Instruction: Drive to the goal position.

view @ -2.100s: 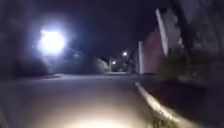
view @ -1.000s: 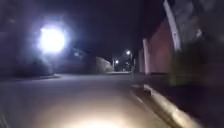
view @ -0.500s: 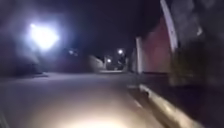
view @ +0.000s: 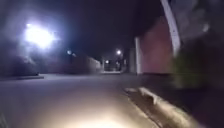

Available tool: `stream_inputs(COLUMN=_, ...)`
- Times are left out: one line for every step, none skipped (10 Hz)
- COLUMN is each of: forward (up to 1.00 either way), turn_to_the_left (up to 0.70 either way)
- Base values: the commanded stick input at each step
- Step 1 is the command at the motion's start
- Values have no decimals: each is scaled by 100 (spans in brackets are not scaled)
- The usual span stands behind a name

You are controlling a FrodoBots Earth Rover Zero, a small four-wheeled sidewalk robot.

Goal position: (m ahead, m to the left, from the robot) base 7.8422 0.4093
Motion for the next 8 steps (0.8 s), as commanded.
stream_inputs(forward=70, turn_to_the_left=0)
stream_inputs(forward=70, turn_to_the_left=0)
stream_inputs(forward=70, turn_to_the_left=0)
stream_inputs(forward=70, turn_to_the_left=0)
stream_inputs(forward=70, turn_to_the_left=0)
stream_inputs(forward=70, turn_to_the_left=0)
stream_inputs(forward=70, turn_to_the_left=0)
stream_inputs(forward=70, turn_to_the_left=0)
